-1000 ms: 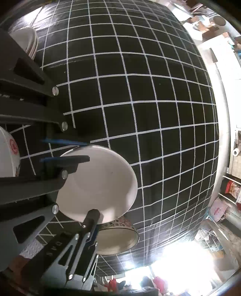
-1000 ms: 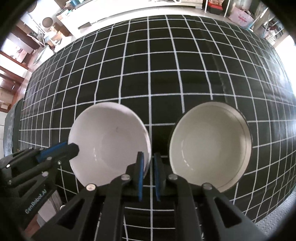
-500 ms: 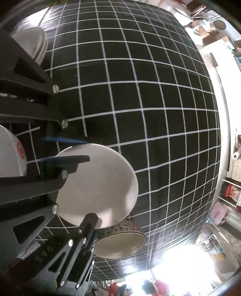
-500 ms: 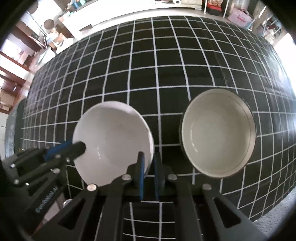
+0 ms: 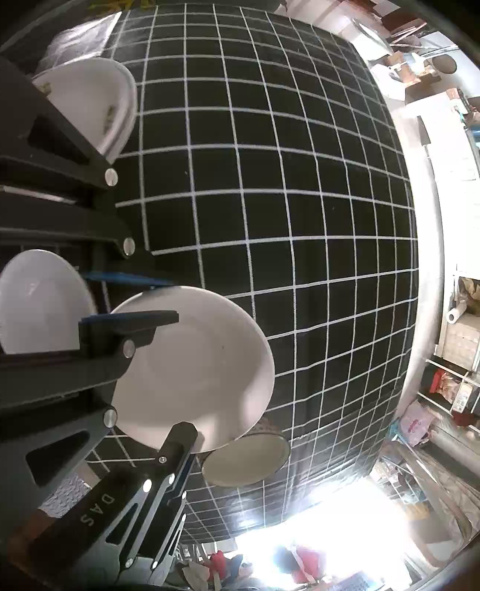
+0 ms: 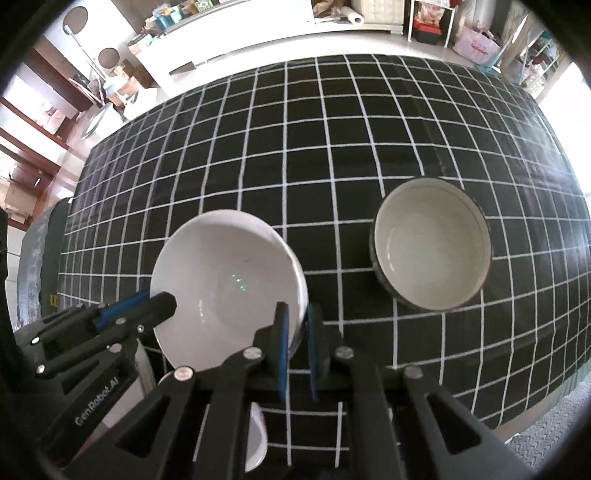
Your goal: Organize plates and bowls
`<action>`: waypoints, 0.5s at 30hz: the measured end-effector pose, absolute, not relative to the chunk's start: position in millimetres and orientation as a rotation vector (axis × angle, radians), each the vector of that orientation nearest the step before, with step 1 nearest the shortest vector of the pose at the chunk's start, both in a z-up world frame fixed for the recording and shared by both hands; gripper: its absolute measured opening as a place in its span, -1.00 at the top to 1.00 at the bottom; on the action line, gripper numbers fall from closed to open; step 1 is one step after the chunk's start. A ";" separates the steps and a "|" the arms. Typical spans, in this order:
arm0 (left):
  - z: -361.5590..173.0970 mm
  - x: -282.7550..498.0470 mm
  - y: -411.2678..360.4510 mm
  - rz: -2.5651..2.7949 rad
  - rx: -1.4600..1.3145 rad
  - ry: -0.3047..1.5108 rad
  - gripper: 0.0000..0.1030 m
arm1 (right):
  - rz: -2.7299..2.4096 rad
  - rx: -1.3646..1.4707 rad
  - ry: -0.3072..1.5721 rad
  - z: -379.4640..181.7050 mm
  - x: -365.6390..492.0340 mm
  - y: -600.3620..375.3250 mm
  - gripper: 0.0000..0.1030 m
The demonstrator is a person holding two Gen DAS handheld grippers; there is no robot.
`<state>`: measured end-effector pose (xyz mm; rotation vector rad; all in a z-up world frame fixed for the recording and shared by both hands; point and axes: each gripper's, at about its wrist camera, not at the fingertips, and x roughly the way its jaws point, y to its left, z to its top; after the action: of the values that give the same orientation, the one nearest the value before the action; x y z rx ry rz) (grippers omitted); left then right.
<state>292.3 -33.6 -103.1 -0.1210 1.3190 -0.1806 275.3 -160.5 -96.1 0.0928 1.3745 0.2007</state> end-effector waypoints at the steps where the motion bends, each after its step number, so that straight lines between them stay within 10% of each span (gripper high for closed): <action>1: -100.5 291.7 -36.5 -0.178 -0.122 1.316 0.82 | 0.204 0.093 1.371 -92.0 273.7 -159.7 0.76; 15: -81.5 224.3 -29.7 -0.156 -0.129 1.302 0.82 | 0.234 0.094 1.339 -68.5 247.4 -163.9 0.76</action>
<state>224.3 -29.7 -81.5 -0.1287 1.3022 -0.1560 247.4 -163.9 -68.5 0.0935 1.3390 0.2335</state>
